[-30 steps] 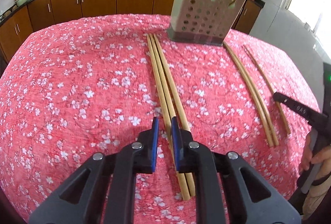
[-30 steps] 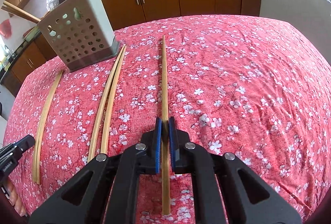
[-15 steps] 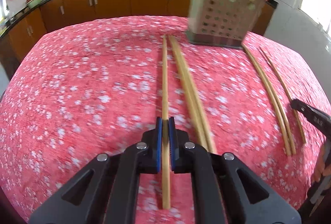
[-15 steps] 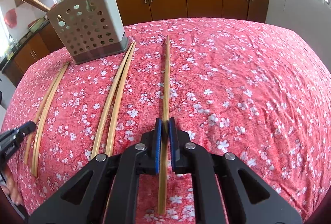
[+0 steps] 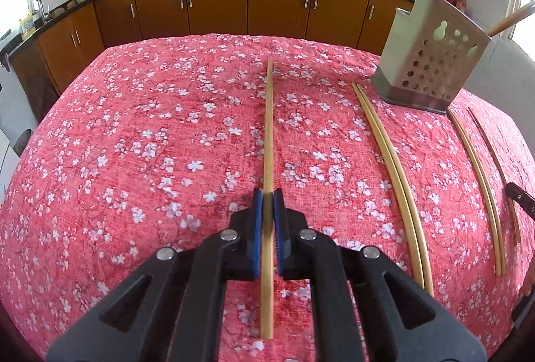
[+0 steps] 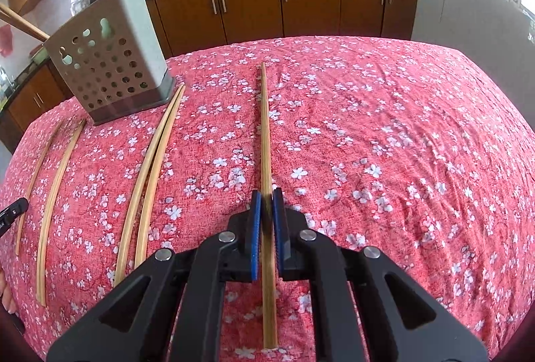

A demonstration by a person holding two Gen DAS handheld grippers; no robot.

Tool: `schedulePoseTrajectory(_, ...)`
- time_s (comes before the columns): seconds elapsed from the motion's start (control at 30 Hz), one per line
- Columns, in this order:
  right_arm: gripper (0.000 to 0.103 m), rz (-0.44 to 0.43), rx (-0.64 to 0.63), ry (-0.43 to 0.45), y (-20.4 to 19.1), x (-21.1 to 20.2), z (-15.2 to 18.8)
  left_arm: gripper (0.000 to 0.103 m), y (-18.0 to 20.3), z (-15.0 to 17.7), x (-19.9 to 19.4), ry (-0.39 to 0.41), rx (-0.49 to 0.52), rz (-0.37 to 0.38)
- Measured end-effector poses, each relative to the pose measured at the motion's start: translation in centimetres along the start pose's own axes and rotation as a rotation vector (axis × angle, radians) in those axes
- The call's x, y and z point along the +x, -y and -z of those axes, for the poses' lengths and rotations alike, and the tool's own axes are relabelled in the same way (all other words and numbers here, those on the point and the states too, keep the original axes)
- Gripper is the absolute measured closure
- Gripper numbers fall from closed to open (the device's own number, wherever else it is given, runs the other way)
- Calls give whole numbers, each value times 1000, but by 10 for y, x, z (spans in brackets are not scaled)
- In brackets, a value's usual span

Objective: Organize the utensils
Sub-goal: 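Hold the grasped chopstick in the left gripper while the right gripper holds its chopstick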

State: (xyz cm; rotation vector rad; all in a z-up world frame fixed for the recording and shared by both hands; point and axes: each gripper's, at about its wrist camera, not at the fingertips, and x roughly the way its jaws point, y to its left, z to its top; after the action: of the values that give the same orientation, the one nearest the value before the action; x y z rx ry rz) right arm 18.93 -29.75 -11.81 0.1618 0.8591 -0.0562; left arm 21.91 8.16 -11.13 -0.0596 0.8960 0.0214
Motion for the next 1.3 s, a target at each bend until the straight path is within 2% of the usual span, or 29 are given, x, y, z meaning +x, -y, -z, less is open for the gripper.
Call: schedulePoseTrajectory(1.3,94,-18,20,2,2,-2,2,94,2,4,-6,-1,-26,18)
